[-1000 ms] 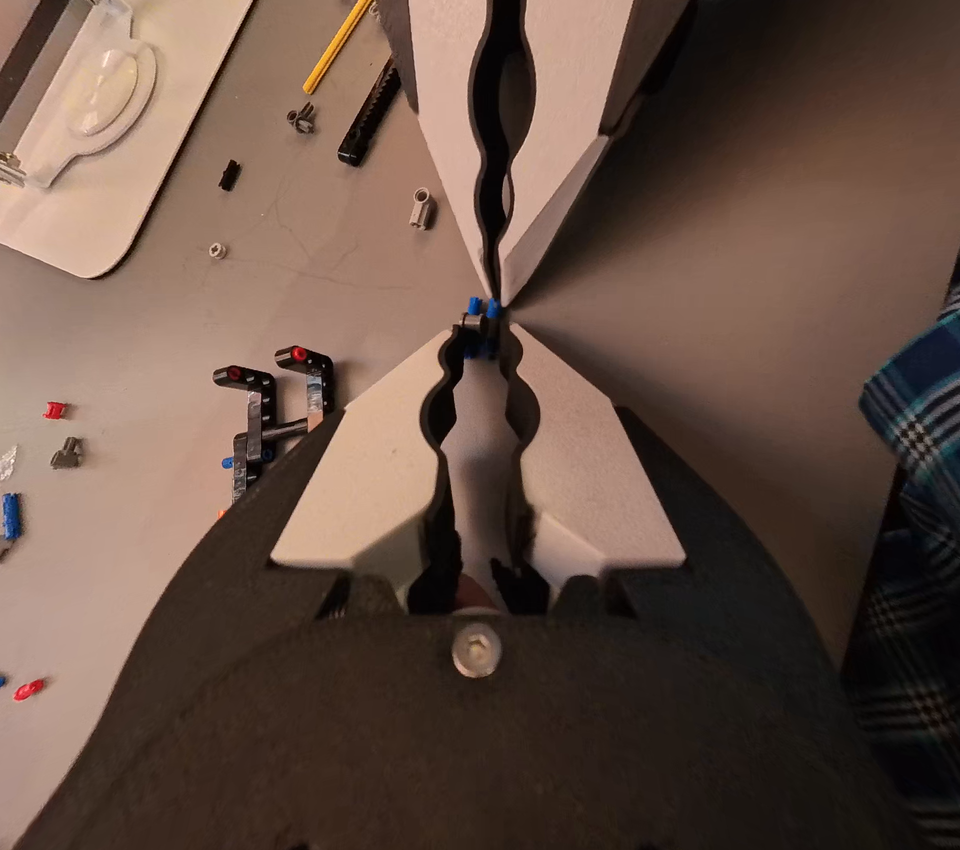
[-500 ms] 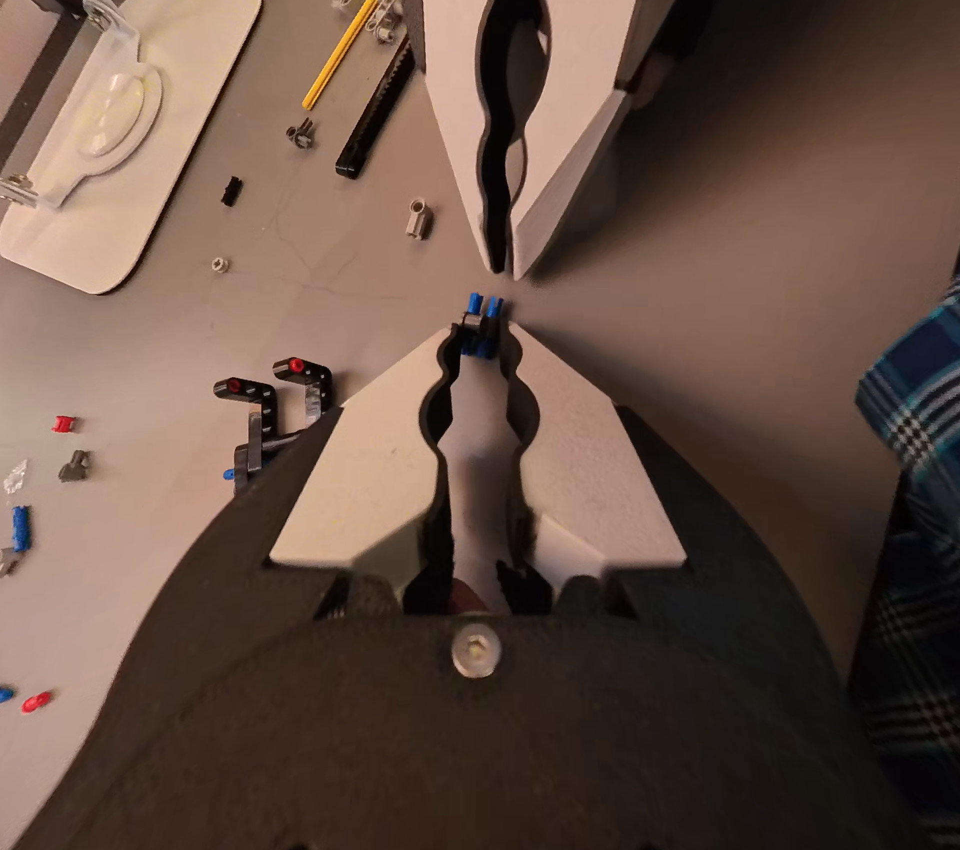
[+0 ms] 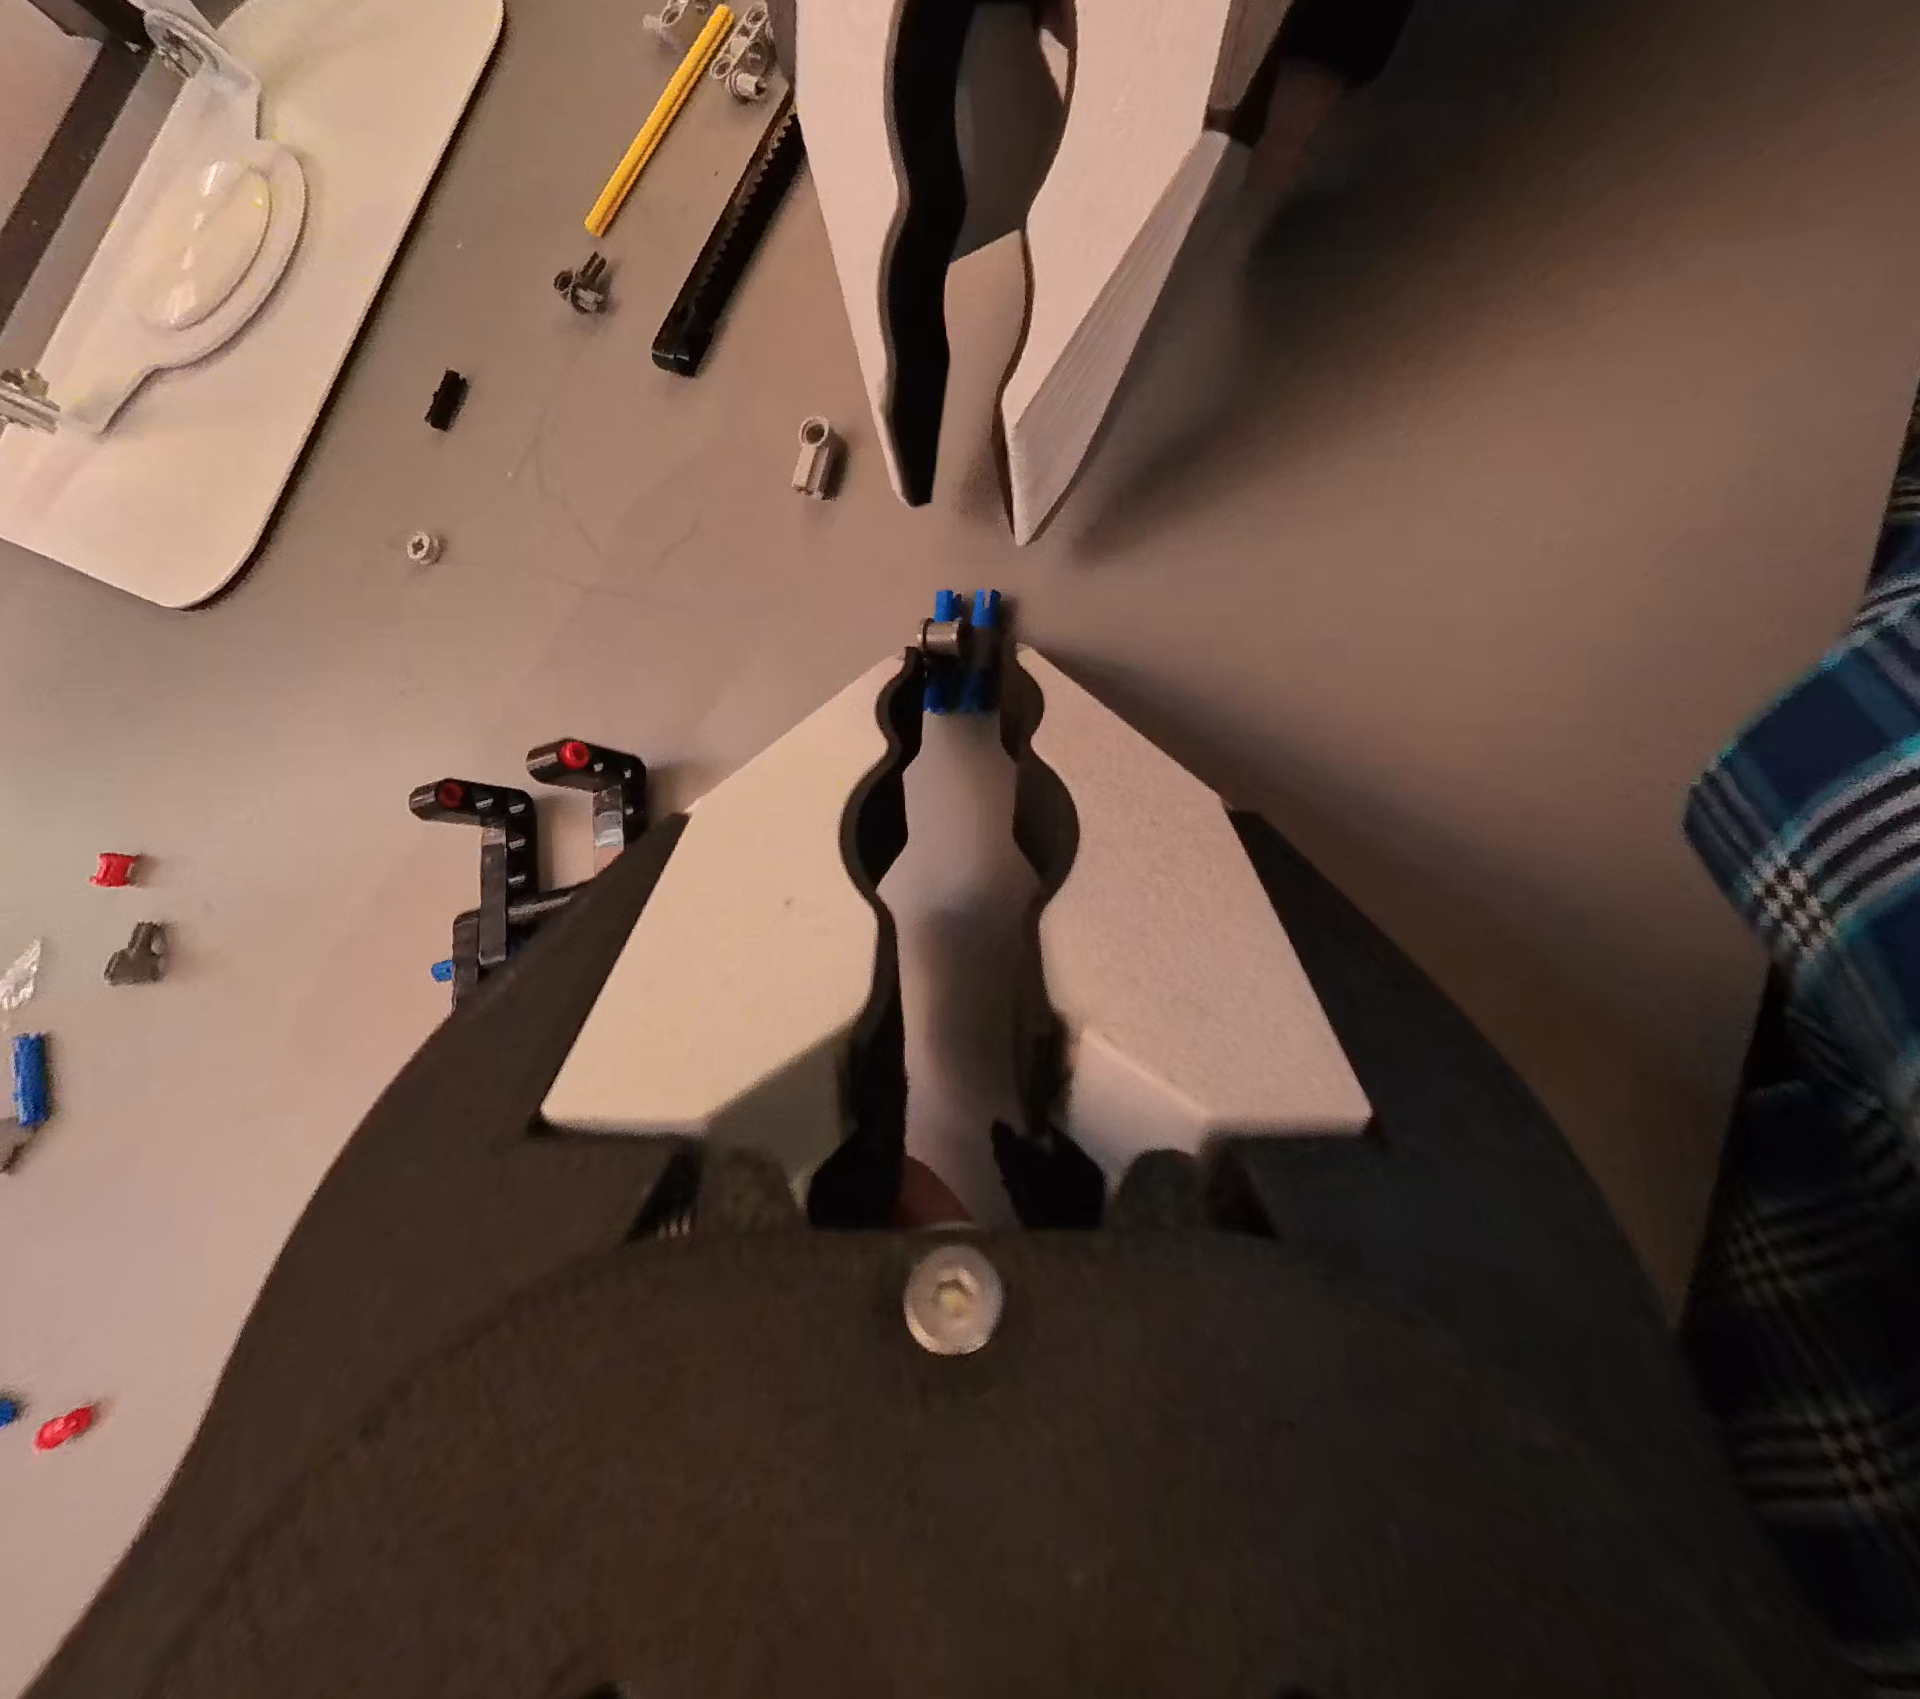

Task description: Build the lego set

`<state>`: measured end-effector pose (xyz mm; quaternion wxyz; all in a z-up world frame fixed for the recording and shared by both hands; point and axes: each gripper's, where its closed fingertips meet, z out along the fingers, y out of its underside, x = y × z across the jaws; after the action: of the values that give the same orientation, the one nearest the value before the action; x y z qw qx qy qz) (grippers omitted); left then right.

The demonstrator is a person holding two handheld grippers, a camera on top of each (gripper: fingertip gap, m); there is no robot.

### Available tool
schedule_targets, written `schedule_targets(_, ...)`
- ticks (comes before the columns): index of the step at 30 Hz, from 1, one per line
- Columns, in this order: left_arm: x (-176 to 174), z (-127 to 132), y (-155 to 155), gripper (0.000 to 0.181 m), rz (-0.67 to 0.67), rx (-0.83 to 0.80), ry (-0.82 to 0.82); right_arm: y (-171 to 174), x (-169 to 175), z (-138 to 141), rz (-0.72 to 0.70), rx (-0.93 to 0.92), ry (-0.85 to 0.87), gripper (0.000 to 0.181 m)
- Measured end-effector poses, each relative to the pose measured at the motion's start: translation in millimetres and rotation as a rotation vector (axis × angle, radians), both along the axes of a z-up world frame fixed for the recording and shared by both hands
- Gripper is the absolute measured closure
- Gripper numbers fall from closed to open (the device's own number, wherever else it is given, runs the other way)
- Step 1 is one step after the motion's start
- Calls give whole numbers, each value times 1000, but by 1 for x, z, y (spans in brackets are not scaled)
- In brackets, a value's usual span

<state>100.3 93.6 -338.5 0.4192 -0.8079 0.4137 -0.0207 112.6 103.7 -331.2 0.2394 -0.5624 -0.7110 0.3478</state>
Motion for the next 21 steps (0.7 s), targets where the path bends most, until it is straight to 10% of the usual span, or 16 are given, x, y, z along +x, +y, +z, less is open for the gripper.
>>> schedule_targets(1, 1, 0, 0, 169, -2, 3, 3, 1, 1, 1, -8, -9, 3, 162)
schedule_targets(21, 24, 31, 15, 170, -46, 169, 27, 14, 8, 24, -140, -290, 70, 156)
